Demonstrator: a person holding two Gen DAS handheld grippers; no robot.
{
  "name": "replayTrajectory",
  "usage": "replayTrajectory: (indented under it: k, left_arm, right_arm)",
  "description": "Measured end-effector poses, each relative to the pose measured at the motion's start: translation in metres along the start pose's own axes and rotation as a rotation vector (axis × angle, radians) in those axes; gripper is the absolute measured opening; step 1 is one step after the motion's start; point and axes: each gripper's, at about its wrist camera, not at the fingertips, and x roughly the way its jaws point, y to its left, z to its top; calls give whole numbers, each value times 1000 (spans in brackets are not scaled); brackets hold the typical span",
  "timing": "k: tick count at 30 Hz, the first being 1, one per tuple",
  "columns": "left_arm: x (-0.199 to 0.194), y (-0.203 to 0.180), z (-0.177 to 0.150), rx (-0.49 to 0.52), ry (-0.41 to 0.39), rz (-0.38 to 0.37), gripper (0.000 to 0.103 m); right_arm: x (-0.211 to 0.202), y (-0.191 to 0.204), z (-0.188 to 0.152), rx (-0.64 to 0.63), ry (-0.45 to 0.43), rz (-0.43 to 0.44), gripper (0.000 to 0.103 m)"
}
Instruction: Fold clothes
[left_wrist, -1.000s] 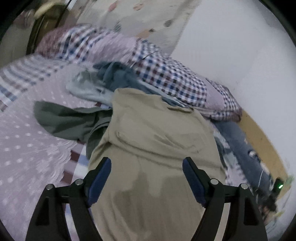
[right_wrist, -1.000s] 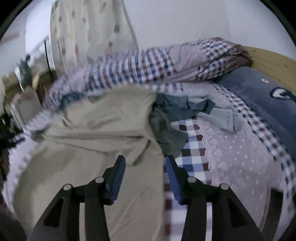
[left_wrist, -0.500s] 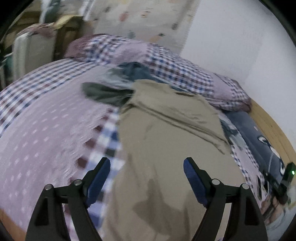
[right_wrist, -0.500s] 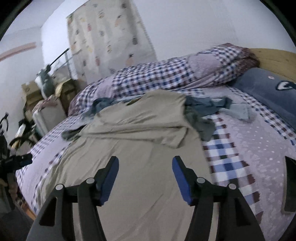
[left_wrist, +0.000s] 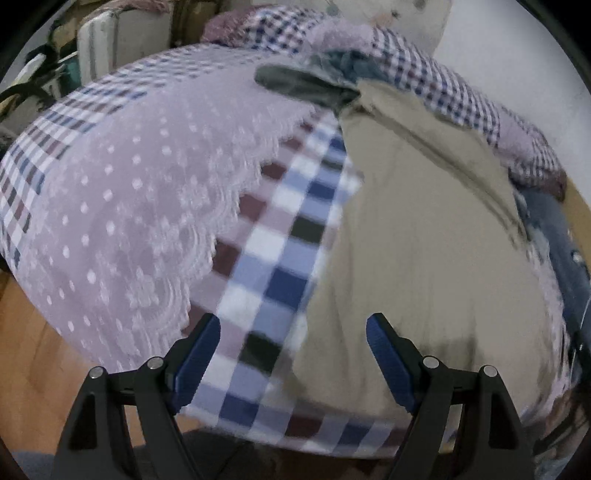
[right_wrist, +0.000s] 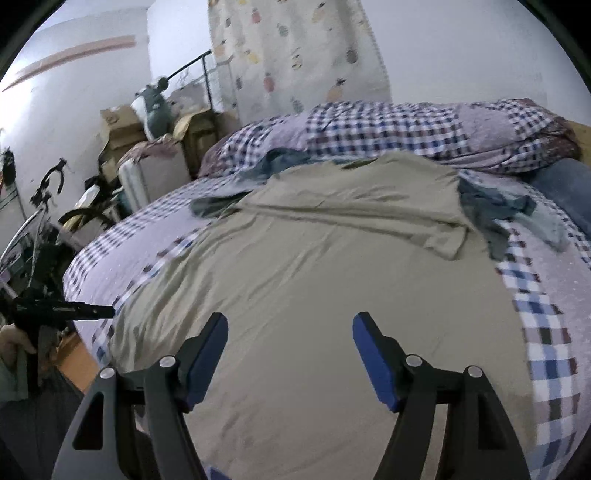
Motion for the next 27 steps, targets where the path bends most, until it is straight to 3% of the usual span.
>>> replayTrajectory:
  k: [2,7,9,14,18,23,27]
  left_arm:
    - [3,-1,-8,8,18,-20,85]
    - [15,4,-26,-92,102,-198,84]
    - [22,6,-30,-132,139,-265,76]
    - [23,-4,-28,-145,142,-374,73]
    - [18,-4,-27,-158,122,-371,73]
    - [6,-19,-19,-71,50,-339,73]
    - [1,-20,-19,-52,34,-364,73]
  right_arm:
    - [5,7,-3,-12,15,9,74]
    - [14,18,-7,-32,41,33,74]
    - [17,23,-9,-50,52,38,74]
    - [26,39,-17,-115,85,44,74]
    - [35,57,-27,-184,117,52,74]
    - [45,82,-39,-266,153,61,74]
    - [54,97,-47,-292,179,66,74]
